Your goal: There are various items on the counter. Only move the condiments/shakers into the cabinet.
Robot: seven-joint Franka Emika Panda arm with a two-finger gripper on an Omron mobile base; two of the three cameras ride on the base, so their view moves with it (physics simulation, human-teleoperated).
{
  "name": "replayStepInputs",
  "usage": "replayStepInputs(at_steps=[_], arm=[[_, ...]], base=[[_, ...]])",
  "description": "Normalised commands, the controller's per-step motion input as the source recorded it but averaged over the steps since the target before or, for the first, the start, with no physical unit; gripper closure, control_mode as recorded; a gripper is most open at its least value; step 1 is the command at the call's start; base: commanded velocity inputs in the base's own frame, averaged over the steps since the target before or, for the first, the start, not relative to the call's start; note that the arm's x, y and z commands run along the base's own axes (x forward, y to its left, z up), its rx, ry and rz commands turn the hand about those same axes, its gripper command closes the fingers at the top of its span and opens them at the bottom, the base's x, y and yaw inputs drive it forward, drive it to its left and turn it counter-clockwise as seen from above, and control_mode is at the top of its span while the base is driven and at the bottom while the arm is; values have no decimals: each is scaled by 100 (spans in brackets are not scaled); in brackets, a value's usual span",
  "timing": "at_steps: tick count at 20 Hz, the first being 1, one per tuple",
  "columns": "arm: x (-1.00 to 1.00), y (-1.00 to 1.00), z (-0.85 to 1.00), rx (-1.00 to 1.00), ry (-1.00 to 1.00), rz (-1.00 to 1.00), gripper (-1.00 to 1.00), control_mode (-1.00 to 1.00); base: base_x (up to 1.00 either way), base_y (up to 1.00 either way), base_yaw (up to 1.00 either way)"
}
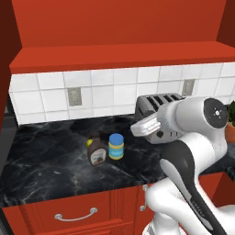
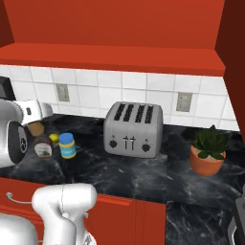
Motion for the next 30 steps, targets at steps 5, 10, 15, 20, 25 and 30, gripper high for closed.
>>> replayStepInputs(at_steps=[5, 10, 15, 20, 25, 30], arm=[[1, -43, 100, 7, -9, 0, 100, -100], [26, -24, 100, 5, 0, 0, 100, -100], [29, -19, 91, 3, 0, -2, 100, -100], [20, -22, 11, -1, -4, -13, 100, -100], [13, -14, 3, 0, -13, -13, 100, -100], [32, -13, -2, 2, -4, -5, 100, -100]], base=[[0, 0, 0], [0, 0, 0], [0, 0, 0], [0, 0, 0], [0, 0, 0], [0, 0, 0]])
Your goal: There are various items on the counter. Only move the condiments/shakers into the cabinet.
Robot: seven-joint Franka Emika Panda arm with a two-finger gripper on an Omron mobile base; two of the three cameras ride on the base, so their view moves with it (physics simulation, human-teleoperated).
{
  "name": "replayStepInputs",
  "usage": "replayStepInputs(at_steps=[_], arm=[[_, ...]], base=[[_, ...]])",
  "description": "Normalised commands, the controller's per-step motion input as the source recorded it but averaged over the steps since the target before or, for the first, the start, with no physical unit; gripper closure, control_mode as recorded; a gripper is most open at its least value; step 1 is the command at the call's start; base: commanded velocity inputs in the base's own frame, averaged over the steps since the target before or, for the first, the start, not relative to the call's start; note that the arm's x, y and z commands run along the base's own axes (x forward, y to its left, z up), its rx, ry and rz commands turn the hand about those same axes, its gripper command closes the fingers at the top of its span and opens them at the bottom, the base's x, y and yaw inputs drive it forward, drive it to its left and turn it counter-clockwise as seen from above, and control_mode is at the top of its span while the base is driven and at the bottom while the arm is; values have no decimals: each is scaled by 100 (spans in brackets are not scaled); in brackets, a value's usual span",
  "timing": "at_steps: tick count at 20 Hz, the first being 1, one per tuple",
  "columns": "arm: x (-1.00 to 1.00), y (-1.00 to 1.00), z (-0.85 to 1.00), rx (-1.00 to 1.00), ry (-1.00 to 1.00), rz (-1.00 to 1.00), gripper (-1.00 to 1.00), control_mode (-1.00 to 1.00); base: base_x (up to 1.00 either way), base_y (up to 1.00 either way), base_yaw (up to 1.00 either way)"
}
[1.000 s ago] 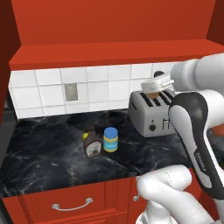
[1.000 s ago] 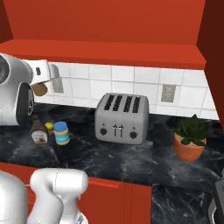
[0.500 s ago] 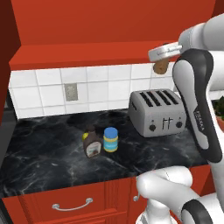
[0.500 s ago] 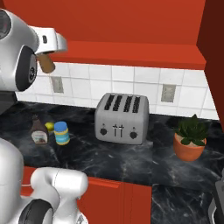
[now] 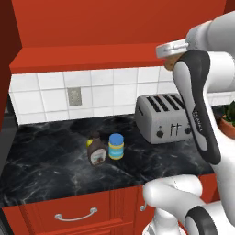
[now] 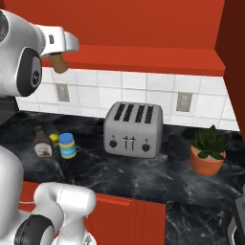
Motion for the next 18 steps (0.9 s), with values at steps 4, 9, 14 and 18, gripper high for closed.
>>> replayStepInputs(at_steps=[4, 9, 14, 18], arm=[[48, -18, 3, 10, 0, -4, 100, -100], [59, -23, 11, 12, 3, 0, 100, -100], [67, -19, 0, 3, 0, 0, 100, -100], [72, -8, 0, 0, 0, 0, 100, -100]], base=[[0, 0, 0], [0, 0, 0], [0, 0, 0], [0, 0, 0]])
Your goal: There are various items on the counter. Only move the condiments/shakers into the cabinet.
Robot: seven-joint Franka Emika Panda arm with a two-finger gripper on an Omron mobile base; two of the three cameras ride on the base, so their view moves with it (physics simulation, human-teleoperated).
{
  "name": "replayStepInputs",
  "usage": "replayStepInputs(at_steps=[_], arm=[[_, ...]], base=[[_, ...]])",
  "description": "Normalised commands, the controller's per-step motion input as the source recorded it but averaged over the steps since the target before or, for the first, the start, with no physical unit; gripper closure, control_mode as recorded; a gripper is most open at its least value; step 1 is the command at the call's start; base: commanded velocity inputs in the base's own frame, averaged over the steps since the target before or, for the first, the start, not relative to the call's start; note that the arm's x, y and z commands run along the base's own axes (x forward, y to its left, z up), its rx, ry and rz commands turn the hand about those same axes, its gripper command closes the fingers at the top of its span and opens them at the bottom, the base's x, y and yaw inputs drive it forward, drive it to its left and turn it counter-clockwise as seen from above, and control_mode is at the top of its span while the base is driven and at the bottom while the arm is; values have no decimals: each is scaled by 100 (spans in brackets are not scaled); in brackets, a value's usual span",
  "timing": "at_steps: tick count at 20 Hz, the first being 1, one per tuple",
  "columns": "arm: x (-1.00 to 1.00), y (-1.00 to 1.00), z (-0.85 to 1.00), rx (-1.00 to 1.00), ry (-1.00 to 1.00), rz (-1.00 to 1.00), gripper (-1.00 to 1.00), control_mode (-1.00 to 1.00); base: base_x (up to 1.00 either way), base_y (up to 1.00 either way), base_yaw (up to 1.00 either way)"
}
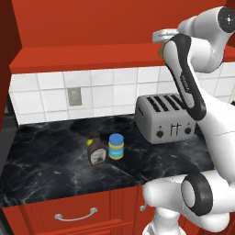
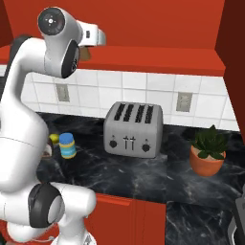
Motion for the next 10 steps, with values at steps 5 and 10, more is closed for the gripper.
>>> replayStepInputs(at_steps=[5, 10], arm=[[69, 0, -14, 0, 1, -1, 100, -100], [58, 0, -27, 0, 2, -4, 100, -100]], base=[[0, 0, 0], [0, 0, 0]])
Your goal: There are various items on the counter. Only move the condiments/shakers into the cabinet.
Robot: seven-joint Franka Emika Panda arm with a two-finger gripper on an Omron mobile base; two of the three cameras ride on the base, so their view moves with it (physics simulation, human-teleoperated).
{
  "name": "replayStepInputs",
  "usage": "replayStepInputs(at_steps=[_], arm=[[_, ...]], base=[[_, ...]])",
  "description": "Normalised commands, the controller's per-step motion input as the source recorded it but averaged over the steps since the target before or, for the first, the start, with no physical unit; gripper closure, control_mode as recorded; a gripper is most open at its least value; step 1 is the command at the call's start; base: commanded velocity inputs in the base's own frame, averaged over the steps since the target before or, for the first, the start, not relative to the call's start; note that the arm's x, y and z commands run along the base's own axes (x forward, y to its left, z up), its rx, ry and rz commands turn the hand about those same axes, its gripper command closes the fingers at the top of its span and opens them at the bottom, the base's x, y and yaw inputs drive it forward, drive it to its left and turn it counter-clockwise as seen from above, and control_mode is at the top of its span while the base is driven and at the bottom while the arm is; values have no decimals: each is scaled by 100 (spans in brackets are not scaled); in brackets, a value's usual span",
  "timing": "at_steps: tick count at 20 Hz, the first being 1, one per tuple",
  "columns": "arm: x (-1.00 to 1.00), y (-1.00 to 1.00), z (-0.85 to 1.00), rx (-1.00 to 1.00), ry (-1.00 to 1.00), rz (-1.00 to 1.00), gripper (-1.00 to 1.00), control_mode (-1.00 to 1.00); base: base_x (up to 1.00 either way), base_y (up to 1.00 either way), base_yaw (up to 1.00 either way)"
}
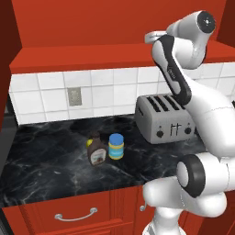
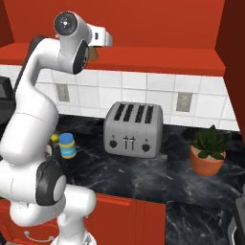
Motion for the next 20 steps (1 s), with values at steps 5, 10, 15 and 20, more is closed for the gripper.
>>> replayStepInputs(at_steps=[5, 10, 15, 20], arm=[[53, 0, -29, 0, 2, -3, 100, -100], [53, 0, -16, 0, 1, -3, 100, -100], [53, 0, -3, 0, 7, -3, 100, -100], [53, 0, -11, -1, 5, -3, -100, -100]], base=[[0, 0, 0], [0, 0, 0], [0, 0, 0], [0, 0, 0]])
